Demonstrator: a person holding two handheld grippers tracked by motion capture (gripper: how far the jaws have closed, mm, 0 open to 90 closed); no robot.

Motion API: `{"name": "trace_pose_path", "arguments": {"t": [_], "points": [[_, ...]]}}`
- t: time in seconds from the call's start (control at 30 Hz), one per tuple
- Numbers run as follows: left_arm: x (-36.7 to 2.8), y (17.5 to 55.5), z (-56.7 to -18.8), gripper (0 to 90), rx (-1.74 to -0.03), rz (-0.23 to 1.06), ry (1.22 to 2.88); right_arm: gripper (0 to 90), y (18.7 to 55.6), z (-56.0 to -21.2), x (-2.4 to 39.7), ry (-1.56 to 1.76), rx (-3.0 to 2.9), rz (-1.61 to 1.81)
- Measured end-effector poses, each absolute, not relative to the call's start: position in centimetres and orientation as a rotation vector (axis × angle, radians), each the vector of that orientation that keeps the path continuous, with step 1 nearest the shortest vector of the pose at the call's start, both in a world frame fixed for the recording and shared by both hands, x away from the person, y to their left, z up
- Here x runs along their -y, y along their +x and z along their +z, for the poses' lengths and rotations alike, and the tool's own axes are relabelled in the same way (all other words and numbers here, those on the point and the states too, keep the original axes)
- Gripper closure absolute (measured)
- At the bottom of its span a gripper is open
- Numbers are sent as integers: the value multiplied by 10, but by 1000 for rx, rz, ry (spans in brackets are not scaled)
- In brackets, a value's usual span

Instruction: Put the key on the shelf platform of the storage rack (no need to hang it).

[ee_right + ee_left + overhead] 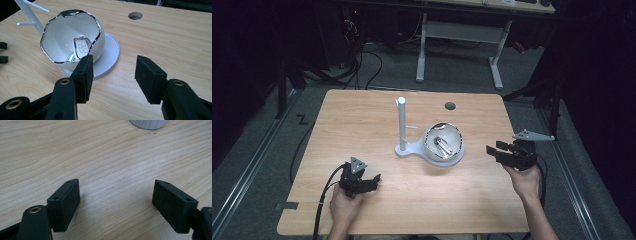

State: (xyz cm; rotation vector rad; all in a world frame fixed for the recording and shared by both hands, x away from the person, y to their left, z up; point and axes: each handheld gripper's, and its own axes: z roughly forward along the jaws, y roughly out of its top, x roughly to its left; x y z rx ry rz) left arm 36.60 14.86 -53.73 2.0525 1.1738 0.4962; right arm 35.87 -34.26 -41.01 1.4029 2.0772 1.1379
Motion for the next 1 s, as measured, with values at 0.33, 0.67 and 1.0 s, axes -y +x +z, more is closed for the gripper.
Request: {"name": "trace_pose_path", "arguments": {"t": [0.33,0.67,1.0], "points": [[-149,366,-537,227,-1174,497,2052,493,352,-419,340,1408,-2087,1152],[-149,366,-537,227,-1174,497,2052,492,349,-432,336,1399,-2099,1163],[-149,366,-537,227,-1175,497,2052,492,346,-446,335,1425,-2105,1178]]}}
